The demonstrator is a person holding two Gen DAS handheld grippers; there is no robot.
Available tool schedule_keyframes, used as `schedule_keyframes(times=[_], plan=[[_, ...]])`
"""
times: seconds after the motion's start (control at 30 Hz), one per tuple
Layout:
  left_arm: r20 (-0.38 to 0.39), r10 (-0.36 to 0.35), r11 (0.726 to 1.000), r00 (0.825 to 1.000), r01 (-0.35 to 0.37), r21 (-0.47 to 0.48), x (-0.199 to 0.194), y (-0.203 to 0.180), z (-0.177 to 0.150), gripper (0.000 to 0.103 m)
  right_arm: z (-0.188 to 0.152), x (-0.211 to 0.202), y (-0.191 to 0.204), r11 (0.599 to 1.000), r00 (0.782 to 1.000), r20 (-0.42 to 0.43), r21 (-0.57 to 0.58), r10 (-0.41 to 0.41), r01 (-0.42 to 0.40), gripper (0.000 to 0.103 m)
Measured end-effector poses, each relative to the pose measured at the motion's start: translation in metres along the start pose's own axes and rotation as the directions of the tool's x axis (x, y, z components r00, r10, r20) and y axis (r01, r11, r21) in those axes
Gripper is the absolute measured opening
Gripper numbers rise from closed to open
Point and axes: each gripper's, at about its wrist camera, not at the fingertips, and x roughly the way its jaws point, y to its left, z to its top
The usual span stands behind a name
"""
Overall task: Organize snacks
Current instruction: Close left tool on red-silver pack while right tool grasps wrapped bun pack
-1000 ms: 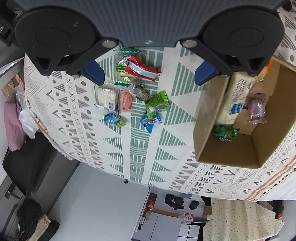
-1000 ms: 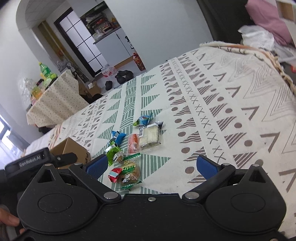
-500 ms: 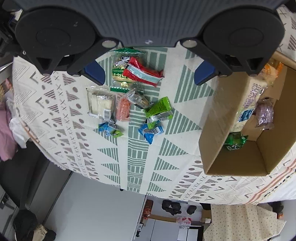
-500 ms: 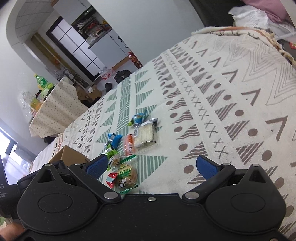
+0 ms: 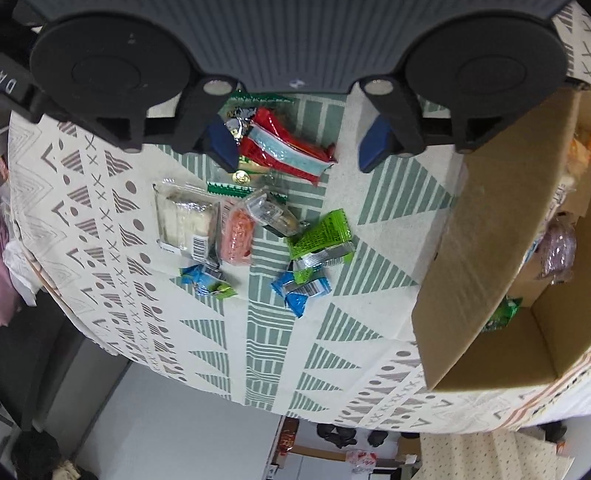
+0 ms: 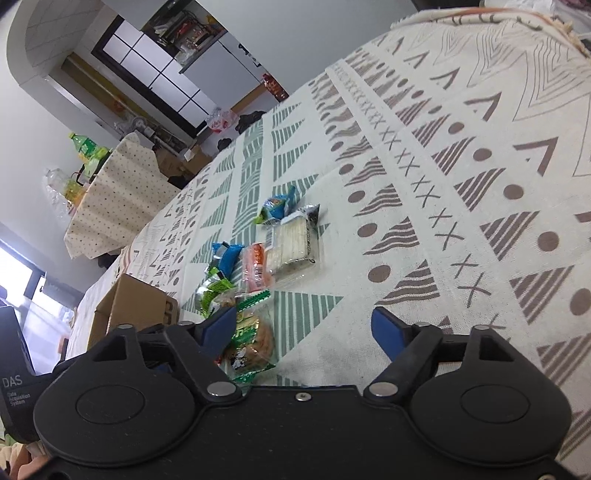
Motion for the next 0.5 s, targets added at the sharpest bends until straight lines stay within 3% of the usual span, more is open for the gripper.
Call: schedule_keyframes(times=[0.2, 0.3, 0.43, 0.5], plan=[[-0.065, -0.022, 0.998, 0.998, 0.018, -0.064, 0.017, 0.008, 0.0, 0.068, 0.001, 0.017, 0.001, 1.0, 0.999, -0.037, -0.014, 0.02, -0.021, 0.073], [-0.059, -0.046, 0.995, 0.997, 0.04, -0.088, 0.018, 0.01, 0.0, 0.056, 0.001, 0.024, 0.002, 0.999, 0.998, -0.056, -0.023, 0.029, -0.03, 0.073], [-0.042, -0.06, 0.992, 0.997, 0.055, -0.111, 0.015, 0.014, 0.001, 0.03, 0.002, 0.031, 0.005, 0.998, 0.997, -0.065, -0.04, 0.039, -0.042, 0.073], [-0.036, -0.049, 0.993, 0.998, 0.045, -0.105, 0.013, 0.014, 0.002, 0.029, 0.002, 0.035, 0.009, 0.997, 0.997, -0.069, -0.056, 0.043, -0.046, 0.072]])
